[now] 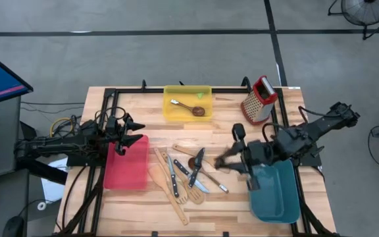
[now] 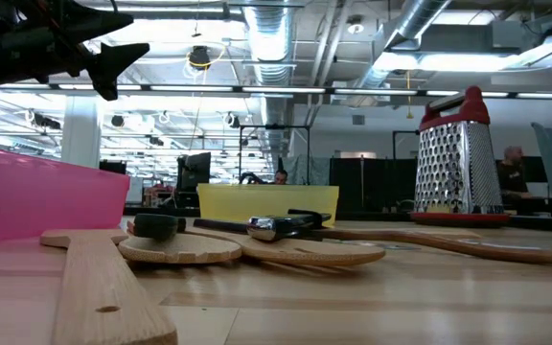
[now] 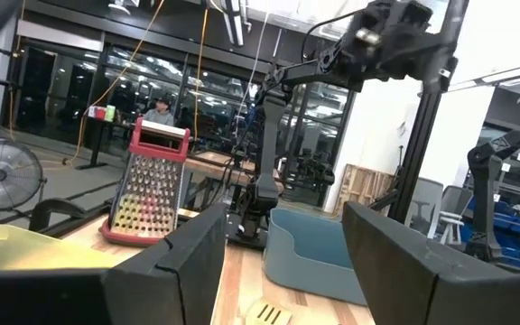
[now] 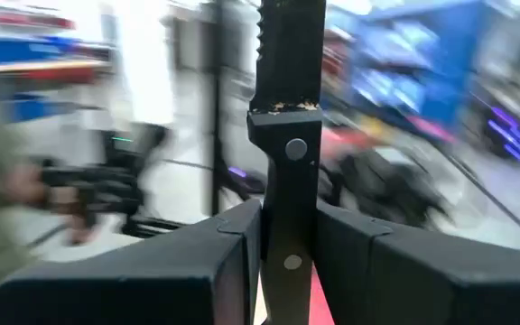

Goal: Pick & Place Kitchen Items
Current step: Put the black knife into the blue bin

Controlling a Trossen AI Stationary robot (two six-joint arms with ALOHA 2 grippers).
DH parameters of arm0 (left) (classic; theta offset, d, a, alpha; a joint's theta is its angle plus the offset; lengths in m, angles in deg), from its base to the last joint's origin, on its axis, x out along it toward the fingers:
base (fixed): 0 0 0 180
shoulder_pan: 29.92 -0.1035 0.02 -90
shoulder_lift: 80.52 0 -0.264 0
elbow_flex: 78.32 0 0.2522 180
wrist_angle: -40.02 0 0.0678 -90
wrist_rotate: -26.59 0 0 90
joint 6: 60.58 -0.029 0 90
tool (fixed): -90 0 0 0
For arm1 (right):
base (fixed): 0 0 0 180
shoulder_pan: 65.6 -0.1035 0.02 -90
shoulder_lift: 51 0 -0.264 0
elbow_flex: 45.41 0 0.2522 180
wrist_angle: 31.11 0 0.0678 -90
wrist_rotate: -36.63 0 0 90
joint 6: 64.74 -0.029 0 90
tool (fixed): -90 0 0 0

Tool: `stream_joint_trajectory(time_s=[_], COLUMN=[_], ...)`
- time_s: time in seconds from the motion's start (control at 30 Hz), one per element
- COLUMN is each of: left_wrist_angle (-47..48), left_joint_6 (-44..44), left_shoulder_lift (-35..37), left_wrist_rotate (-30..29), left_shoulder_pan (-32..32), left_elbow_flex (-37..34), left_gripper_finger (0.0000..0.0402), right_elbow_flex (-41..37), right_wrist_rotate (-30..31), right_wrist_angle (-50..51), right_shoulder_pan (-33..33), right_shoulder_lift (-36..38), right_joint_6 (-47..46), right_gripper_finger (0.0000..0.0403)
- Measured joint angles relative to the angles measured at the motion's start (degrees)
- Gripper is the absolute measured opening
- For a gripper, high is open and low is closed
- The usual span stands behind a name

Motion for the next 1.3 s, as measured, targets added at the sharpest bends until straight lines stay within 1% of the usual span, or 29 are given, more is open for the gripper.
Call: stream_joint_trajectory(time_s=[0.1,0.17,0.2,0.27,0.37,0.47,0.57,0.67,0.77,1.03,1.2,1.3], left_wrist_angle=[0.02,0.00,0.00,0.00,0.00,-0.02,-0.02,-0.02,-0.02,0.00,0.00,0.00], left_joint_6=[-0.04,-0.04,-0.07,-0.07,-0.07,-0.09,-0.15,-0.15,-0.15,-0.15,-0.15,-0.15], left_shoulder_lift=[0.02,0.00,0.00,0.00,0.00,0.00,0.01,0.00,0.00,0.00,0.00,0.00], left_wrist_rotate=[0.02,0.02,0.04,0.04,0.07,0.07,0.09,0.20,0.20,0.13,-0.02,0.00], left_shoulder_pan=[0.00,0.00,-0.02,-0.01,-0.02,-0.02,0.00,-0.02,0.00,0.00,-0.01,-0.01], left_elbow_flex=[0.00,0.00,0.00,0.00,0.00,0.00,0.00,0.00,0.00,0.00,0.00,0.00], left_gripper_finger=[0.0208,0.0208,0.0208,0.0208,0.0208,0.0208,0.0208,0.0208,0.0208,0.0208,0.0208,0.0208], right_elbow_flex=[0.00,0.00,0.00,0.00,0.00,0.00,0.00,0.00,0.00,0.00,0.00,0.02], right_wrist_rotate=[11.59,17.45,19.45,21.48,21.69,20.18,15.88,10.47,6.80,1.78,-2.28,-3.66], right_wrist_angle=[7.05,13.07,16.43,23.37,34.72,45.07,51.60,55.63,58.75,68.11,71.23,71.69], right_shoulder_pan=[0.02,0.04,0.05,0.04,0.02,0.02,-0.69,-1.98,-3.99,-11.24,-15.44,-17.73], right_shoulder_lift=[0.00,0.00,0.00,0.00,0.00,0.00,0.00,0.00,0.00,-0.19,-1.94,-2.44], right_joint_6=[-11.85,-20.78,-25.48,-35.92,-52.21,-67.17,-76.00,-81.71,-87.54,-105.64,-112.56,-115.68], right_gripper_finger=[0.0080,0.0085,0.0087,0.0086,0.0079,0.0078,0.0085,0.0087,0.0082,0.0082,0.0082,0.0083])
